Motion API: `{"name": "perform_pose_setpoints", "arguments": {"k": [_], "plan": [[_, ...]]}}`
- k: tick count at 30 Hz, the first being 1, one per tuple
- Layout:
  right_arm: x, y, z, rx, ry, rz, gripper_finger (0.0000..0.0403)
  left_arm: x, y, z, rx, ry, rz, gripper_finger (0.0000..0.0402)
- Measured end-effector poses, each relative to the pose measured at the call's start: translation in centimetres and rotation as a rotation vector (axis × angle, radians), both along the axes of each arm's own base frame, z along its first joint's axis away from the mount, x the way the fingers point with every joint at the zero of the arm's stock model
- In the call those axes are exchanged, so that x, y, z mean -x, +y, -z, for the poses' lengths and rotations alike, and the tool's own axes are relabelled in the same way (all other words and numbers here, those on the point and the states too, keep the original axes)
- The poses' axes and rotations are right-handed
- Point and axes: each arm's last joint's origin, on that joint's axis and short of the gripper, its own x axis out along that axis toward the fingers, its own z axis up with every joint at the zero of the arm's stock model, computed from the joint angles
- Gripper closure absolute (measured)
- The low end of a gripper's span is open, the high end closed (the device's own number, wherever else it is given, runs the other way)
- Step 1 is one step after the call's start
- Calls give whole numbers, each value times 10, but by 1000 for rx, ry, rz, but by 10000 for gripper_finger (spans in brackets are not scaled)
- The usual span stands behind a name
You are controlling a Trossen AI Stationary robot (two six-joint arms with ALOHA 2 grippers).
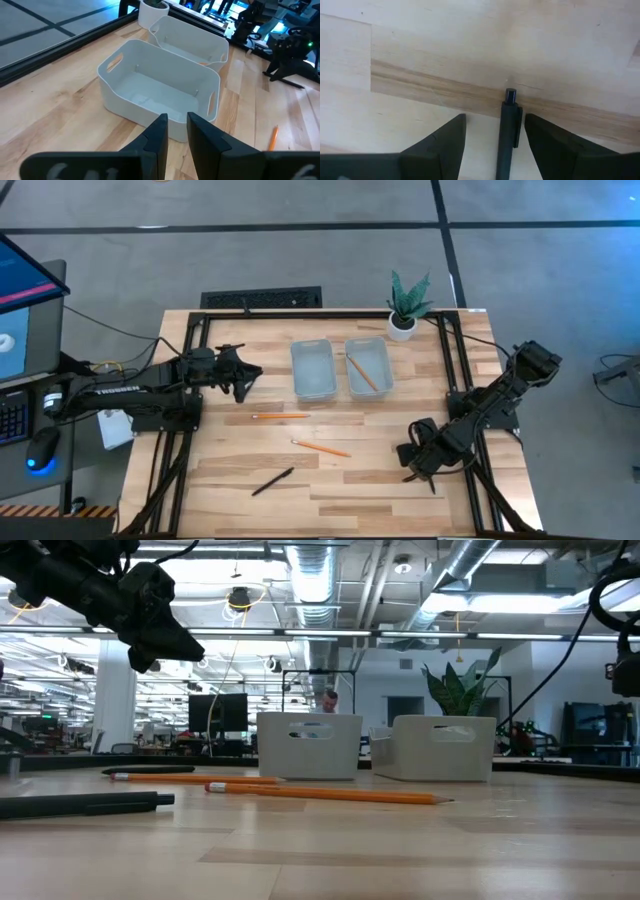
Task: Sort pens & pencils
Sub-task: Put the right black pen into the left gray bin
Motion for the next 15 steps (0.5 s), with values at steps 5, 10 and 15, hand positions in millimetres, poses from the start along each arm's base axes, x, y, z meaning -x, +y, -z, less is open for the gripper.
{"name": "perform_pose_setpoints", "arguments": {"k": [5,10,15], "plan": [[0,0,0,-1,2,-23,172,0,0,0,-5,2,-2,340],[-1,1,0,-9,-3,-23,173,0,0,1,-6,8,-5,340],[-1,1,0,-19,-6,-23,189,0,0,0,-8,8,-11,340]]}}
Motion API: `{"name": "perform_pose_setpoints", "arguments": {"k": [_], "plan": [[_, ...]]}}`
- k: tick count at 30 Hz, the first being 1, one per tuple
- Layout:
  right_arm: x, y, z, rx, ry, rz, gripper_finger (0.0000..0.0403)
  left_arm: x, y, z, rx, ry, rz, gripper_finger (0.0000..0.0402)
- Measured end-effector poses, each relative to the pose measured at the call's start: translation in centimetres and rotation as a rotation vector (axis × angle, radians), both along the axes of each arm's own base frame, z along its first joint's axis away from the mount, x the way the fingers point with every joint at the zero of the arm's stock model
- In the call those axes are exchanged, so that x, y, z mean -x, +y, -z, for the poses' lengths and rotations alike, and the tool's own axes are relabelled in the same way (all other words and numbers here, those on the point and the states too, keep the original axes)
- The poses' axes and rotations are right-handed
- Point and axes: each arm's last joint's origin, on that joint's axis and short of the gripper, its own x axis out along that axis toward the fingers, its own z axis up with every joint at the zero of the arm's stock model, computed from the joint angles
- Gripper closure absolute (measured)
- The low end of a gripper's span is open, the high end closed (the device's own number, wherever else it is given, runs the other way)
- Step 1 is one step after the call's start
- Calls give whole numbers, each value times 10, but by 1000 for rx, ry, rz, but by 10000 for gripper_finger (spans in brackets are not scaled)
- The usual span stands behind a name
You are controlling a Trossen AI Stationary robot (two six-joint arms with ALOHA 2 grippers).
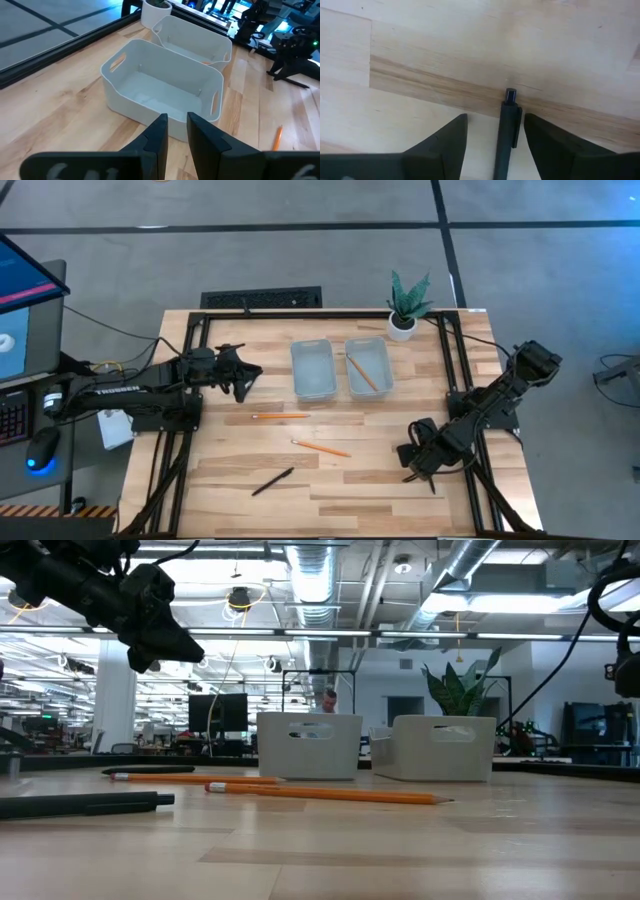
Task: Sort pens & pencils
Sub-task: Put the right black pen into the left gray bin
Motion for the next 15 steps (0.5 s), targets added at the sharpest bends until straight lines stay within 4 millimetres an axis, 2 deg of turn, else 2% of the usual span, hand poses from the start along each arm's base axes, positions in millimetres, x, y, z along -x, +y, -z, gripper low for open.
{"name": "perform_pose_setpoints", "arguments": {"k": [15], "plan": [[1,0,0,-16,18,-1,283,0,0,0,-1,0,-5,340]]}}
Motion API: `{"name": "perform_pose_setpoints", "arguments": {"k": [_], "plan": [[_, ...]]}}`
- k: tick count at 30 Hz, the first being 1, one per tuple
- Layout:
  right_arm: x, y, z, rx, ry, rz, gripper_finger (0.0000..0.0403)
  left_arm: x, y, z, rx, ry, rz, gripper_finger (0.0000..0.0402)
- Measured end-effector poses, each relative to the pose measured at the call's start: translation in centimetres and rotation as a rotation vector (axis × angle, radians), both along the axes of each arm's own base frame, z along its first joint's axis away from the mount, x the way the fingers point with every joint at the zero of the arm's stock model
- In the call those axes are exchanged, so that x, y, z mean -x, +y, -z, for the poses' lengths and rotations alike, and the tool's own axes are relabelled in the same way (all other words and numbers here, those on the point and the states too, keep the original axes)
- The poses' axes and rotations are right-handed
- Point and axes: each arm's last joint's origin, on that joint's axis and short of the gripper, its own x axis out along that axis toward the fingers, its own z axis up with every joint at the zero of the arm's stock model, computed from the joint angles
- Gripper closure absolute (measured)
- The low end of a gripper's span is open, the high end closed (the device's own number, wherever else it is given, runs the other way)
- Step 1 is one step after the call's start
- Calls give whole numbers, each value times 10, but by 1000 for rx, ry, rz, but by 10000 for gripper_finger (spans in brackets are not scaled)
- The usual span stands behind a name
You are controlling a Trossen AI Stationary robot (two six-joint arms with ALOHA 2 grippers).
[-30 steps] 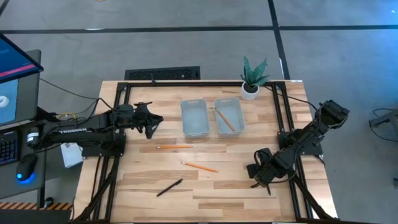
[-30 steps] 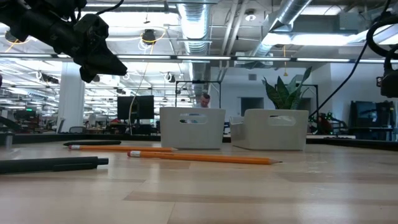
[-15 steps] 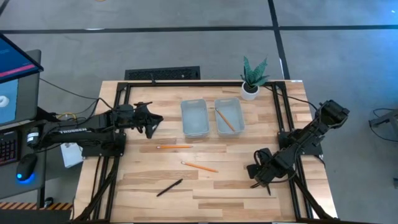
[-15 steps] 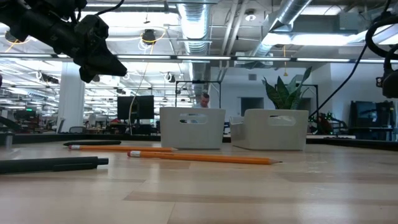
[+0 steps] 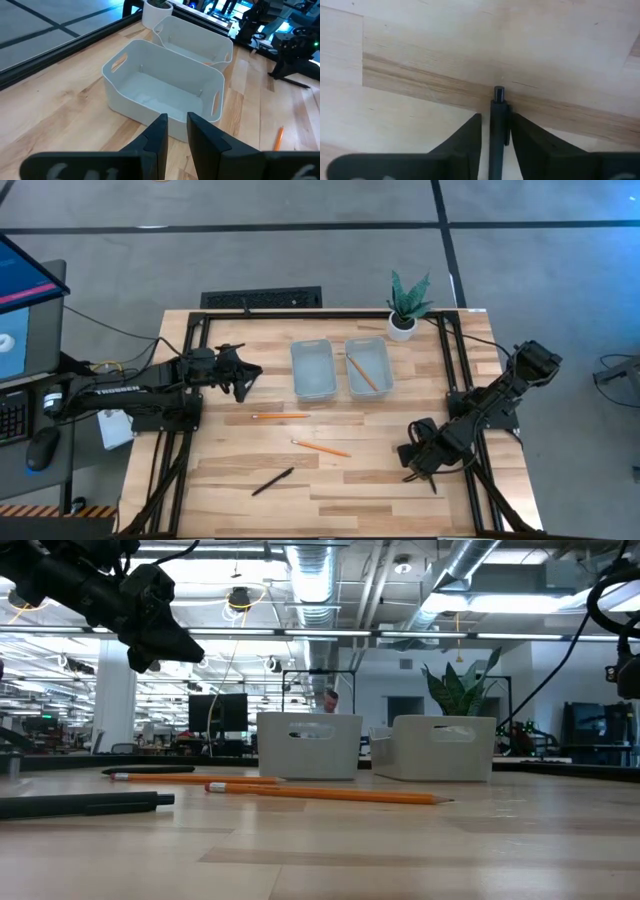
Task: Sort pens & pencils
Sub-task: Put the right black pen into the left gray bin
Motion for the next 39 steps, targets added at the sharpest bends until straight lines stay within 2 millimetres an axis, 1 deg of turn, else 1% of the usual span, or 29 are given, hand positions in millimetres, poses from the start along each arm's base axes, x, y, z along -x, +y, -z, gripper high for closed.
{"name": "perform_pose_setpoints", "arguments": {"k": [11,25,28,32,39], "plan": [[0,1,0,-3,-3,-23,319,1,1,0,-19,6,-50,340],[-2,2,-3,0,-2,-23,320,1,1,0,-19,6,-51,340],[-8,3,-9,-7,-18,-27,320,1,1,0,-18,5,-51,340],[-16,0,-14,-4,-21,-59,320,1,1,0,-19,5,-51,340],[-36,-14,-24,-10,-58,-120,321,0,1,0,-8,1,-46,340]]}}
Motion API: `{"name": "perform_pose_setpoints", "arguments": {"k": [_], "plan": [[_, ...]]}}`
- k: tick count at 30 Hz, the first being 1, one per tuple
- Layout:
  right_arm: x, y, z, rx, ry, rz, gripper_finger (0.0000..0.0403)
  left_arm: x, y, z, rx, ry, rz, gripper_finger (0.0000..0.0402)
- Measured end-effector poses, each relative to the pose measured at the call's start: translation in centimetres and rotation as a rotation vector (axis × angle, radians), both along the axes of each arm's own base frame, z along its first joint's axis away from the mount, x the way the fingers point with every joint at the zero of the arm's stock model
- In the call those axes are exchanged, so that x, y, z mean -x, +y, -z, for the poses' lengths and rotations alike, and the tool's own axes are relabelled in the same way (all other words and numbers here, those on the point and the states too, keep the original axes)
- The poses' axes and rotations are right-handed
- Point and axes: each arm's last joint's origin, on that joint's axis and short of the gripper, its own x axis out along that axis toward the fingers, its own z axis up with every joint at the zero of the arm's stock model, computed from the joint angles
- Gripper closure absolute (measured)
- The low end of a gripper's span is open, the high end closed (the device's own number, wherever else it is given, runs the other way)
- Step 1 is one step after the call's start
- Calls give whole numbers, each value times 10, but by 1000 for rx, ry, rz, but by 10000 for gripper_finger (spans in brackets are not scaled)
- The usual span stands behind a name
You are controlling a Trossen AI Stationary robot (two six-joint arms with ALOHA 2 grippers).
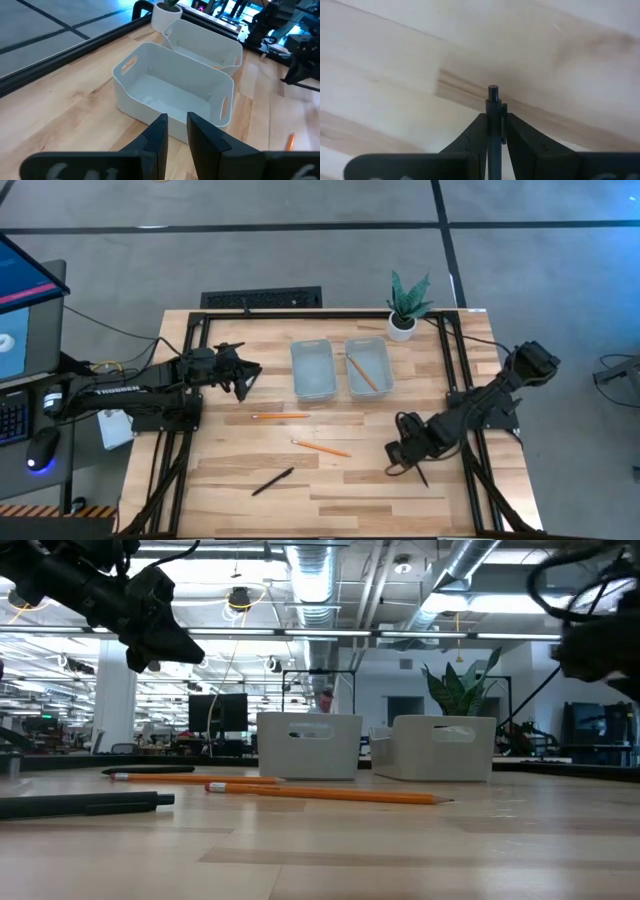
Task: Sort pens & pencils
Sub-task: Put the right black pen into the left gray bin
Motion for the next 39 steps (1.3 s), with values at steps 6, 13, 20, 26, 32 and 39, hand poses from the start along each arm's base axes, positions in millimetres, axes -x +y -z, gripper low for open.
{"name": "perform_pose_setpoints", "arguments": {"k": [6,13,20,26,32,39], "plan": [[-28,-15,-21,38,-101,-98,321,0,0,0,38,-15,-16,340],[-61,-41,-53,111,-219,-218,321,0,0,0,39,-16,-16,340],[-89,-82,-85,217,-329,-296,321,0,0,0,39,-16,-16,340],[-107,-115,-106,302,-445,-340,321,0,0,0,40,-20,-12,340],[-122,-140,-124,403,-609,-348,321,-3,-1,-7,43,-98,55,340],[-133,-159,-139,503,-766,-334,321,-6,-1,-21,5,-235,70,340]]}}
